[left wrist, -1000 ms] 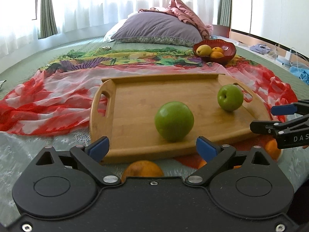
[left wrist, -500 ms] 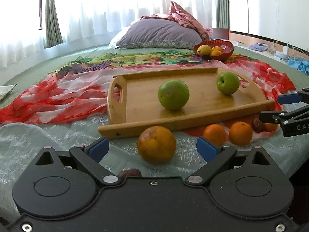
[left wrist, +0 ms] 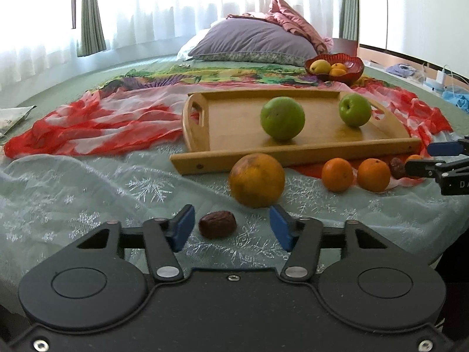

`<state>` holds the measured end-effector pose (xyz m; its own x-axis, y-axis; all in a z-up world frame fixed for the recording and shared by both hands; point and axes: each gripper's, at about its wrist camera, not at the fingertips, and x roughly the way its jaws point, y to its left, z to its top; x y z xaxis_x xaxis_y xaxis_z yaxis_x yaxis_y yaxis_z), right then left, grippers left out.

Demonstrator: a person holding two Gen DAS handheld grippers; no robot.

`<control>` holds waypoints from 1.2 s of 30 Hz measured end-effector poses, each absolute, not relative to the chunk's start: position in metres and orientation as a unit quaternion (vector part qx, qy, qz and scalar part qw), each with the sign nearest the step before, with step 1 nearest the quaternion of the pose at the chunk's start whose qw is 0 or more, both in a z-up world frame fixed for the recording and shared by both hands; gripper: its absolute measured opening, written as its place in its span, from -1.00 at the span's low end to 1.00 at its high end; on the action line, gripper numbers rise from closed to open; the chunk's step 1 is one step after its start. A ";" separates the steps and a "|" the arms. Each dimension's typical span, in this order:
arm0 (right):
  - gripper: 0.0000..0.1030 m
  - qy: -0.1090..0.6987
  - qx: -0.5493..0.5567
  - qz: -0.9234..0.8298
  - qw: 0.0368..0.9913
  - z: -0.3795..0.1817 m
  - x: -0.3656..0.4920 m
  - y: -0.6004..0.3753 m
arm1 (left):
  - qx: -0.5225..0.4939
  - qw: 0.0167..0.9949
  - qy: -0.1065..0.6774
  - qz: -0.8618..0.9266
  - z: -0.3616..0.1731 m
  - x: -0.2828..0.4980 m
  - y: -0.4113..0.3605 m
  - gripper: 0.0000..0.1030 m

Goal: Organize fruits
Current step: 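Grasp a brown date with the left tool while the right tool grasps a tangerine, then carry the date and tangerine onto the tray and open both tools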

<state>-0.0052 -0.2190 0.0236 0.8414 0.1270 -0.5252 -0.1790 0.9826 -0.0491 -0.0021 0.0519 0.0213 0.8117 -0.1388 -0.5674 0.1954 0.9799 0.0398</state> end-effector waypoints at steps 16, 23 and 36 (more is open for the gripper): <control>0.05 0.295 -0.052 0.066 0.952 0.017 -0.004 -0.220 | 0.031 0.947 0.310 -0.082 0.012 0.002 0.057 -0.48; -0.22 0.315 -0.037 0.069 0.946 0.013 0.001 -0.229 | 0.022 0.947 0.309 -0.080 0.011 0.004 0.059 -0.52; -0.26 0.269 -0.051 0.063 0.960 0.037 0.000 -0.225 | 0.033 0.959 0.274 -0.068 0.036 0.009 0.052 -0.53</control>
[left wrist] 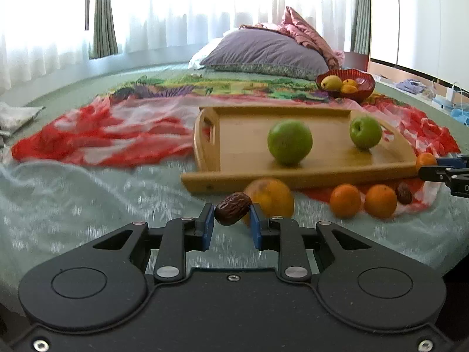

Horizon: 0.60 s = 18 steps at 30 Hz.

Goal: Organize fruits
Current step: 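Carry the date and tangerine onto the tray and open both tools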

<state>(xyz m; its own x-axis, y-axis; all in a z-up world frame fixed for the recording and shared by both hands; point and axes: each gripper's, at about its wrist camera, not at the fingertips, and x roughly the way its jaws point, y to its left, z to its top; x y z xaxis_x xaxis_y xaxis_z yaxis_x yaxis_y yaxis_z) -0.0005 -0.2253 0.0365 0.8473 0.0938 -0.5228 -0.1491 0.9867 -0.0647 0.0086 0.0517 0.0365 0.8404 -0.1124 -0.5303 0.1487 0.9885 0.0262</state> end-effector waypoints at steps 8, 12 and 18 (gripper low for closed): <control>-0.26 0.255 -0.039 0.051 0.965 0.060 0.029 -0.229 | 0.041 0.963 0.255 -0.078 0.073 0.045 0.042 -0.53; -0.26 0.263 -0.009 0.049 0.963 0.077 0.057 -0.235 | 0.029 0.961 0.260 -0.089 0.090 0.077 0.038 -0.53; -0.26 0.308 0.024 0.070 0.949 0.096 0.118 -0.242 | 0.005 0.948 0.302 -0.101 0.105 0.146 0.027 -0.53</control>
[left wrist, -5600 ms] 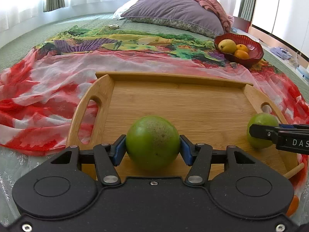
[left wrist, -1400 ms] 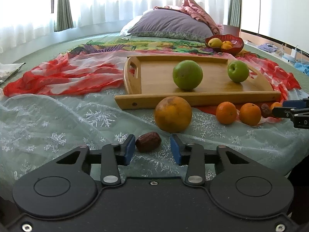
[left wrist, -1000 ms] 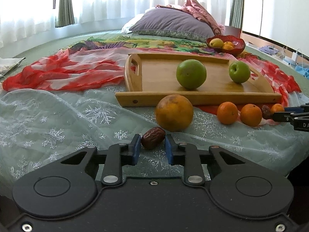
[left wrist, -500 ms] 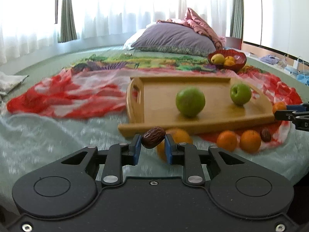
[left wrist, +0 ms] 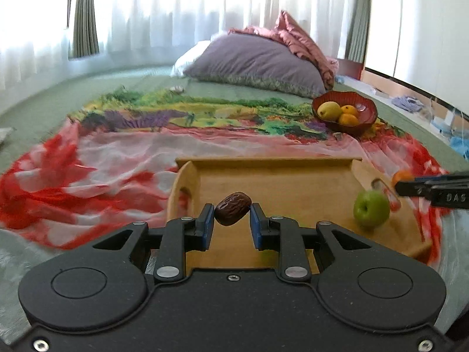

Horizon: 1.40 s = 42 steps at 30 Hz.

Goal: Organize fruits
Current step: 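Carry the date and tangerine onto the tray and open both tools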

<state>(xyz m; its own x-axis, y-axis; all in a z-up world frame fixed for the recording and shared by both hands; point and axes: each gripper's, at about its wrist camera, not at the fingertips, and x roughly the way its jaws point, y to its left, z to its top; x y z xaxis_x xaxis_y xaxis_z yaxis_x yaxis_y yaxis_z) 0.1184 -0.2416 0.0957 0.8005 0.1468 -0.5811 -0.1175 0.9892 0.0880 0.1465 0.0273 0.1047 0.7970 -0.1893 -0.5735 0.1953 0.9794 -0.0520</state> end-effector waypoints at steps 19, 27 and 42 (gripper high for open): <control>-0.26 0.437 0.049 0.043 0.897 0.060 0.247 -0.233 | 0.001 0.899 0.428 -0.091 0.052 0.283 -0.014 -0.53; -0.26 0.453 0.073 0.038 0.888 0.046 0.256 -0.236 | 0.015 0.896 0.436 -0.085 0.044 0.290 -0.017 -0.53; -0.26 0.458 0.066 0.037 0.886 0.043 0.259 -0.234 | 0.022 0.895 0.439 -0.079 0.040 0.292 -0.019 -0.53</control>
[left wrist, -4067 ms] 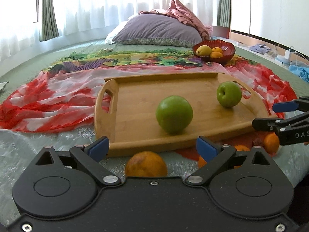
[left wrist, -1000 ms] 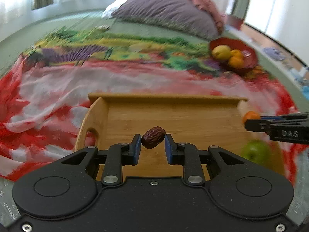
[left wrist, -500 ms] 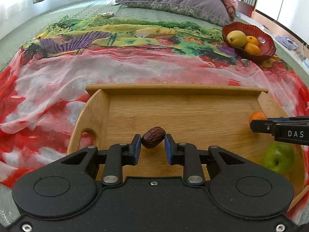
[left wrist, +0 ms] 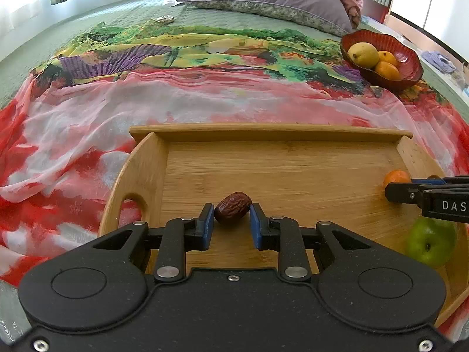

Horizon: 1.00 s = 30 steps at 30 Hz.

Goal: Organize fruits
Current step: 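Carry the date and tangerine onto the tray and open both tools, then withdraw both open tools from the tray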

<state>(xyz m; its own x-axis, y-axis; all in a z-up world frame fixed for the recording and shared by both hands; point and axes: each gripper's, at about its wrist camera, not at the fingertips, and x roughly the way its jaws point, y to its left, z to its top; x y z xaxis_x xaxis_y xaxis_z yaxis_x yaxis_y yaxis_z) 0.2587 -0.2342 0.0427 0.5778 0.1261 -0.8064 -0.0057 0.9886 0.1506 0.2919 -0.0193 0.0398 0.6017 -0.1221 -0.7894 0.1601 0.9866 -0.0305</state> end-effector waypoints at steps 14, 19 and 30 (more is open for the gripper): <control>0.12 0.459 0.080 0.038 0.884 0.042 0.256 -0.236 | 0.038 0.897 0.435 -0.068 0.044 0.290 -0.019 -0.06; 0.30 0.442 0.090 0.051 0.891 0.050 0.245 -0.243 | 0.037 0.906 0.414 -0.077 0.056 0.279 -0.012 0.18; 0.67 0.365 0.025 0.074 0.928 0.077 0.185 -0.244 | 0.052 0.936 0.324 -0.131 0.093 0.204 -0.001 0.76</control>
